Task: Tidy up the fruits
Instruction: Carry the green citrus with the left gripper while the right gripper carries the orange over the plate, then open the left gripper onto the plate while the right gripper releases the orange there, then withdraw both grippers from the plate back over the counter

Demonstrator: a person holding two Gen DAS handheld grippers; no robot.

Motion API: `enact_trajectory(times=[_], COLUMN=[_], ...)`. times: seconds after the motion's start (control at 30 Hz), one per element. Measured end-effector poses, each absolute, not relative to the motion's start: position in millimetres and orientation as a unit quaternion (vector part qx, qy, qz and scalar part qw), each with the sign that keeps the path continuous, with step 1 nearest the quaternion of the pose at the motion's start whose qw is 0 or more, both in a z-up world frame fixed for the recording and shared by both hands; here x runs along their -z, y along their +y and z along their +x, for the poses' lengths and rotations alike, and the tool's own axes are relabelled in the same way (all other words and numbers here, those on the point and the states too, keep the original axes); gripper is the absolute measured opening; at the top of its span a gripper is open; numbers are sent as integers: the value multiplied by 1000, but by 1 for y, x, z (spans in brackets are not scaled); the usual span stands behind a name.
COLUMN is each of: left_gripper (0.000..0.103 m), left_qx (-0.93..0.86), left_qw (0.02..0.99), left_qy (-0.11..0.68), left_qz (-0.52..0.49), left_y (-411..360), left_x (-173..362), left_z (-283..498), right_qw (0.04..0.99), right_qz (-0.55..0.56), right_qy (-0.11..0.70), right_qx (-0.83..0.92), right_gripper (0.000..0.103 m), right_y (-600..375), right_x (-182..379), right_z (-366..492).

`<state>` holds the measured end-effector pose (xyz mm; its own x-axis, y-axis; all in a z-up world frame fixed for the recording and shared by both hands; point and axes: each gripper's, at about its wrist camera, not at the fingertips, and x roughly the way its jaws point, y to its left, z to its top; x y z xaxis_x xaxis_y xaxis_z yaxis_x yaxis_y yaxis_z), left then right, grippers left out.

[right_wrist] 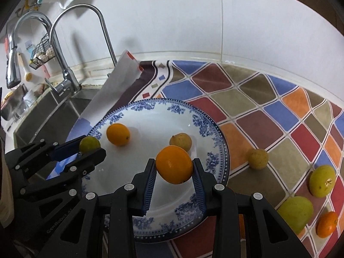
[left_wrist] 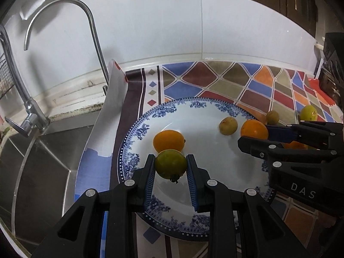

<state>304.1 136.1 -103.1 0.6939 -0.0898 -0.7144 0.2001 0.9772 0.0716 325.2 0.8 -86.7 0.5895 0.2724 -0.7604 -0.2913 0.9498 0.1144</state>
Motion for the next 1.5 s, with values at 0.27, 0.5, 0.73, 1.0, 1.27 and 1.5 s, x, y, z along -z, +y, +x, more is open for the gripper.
enact_trajectory(times=[0.27, 0.5, 0.73, 1.0, 1.27, 1.5], left_gripper=[30, 45, 55, 62, 72, 78], left_qx=[78, 70, 63, 62, 62, 65], left_qw=[914, 919, 930, 939, 944, 949], left_qy=[391, 381, 359, 336, 320, 304], left_qz=[75, 66, 54, 44, 43, 50], left_y=[134, 137, 139, 138, 127, 114], left_x=[107, 96, 73, 51, 37, 26], left_z=[309, 304, 288, 265, 238, 213], right_qw=[888, 891, 901, 916, 922, 930], right_qz=[-7, -3, 0, -3, -3, 9], right_qy=[433, 427, 405, 372, 360, 340], right_qx=[-154, -152, -155, -151, -145, -138], right_gripper=[35, 40, 47, 53, 55, 61], right_y=[-1, -4, -8, -17, -34, -51], right_x=[93, 87, 67, 39, 29, 18], right_z=[330, 327, 313, 289, 263, 238])
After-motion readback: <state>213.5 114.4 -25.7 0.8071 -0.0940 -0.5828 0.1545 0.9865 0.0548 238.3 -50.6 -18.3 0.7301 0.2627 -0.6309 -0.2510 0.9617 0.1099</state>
